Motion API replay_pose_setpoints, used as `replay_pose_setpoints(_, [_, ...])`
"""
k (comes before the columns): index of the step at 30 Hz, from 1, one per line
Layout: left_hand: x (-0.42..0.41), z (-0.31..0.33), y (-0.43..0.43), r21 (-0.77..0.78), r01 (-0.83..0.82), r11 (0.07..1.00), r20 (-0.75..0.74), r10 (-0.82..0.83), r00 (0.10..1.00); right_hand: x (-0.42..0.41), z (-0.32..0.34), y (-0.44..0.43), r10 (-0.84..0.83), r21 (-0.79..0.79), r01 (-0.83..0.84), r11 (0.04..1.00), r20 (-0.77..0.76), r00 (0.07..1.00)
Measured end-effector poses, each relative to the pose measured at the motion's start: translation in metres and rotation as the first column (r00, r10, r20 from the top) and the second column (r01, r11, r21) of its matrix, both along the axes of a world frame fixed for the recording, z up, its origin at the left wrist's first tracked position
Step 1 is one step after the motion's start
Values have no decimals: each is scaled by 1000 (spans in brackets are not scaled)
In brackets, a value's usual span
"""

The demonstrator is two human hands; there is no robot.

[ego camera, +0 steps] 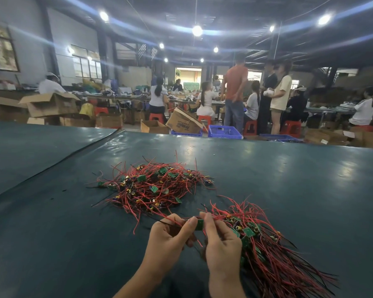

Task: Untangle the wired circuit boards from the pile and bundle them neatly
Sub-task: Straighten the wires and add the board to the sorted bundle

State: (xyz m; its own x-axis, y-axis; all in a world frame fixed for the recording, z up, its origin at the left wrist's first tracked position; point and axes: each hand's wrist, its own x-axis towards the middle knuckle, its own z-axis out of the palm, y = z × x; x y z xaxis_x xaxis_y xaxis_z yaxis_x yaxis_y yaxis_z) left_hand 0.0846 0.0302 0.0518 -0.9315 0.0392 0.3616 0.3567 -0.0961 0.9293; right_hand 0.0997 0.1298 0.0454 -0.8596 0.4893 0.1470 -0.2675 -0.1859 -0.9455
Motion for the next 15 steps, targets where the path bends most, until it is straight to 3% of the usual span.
replay_pose_setpoints(6, [-6,3,-12,-7,0,1000,-30,0,1000,-8,8,42,-107,-293,113,949,36,994])
replay_pose_setpoints(11, [-9,2,-14,-6,15,1000,24,-15,1000,-5,15,45,-59,-306,31,951,-80,995])
replay_pose_setpoints(15, [-15,9,-19,344,87,935,294,-195,936,1,15,39,134,-283,-194,939,-218,967])
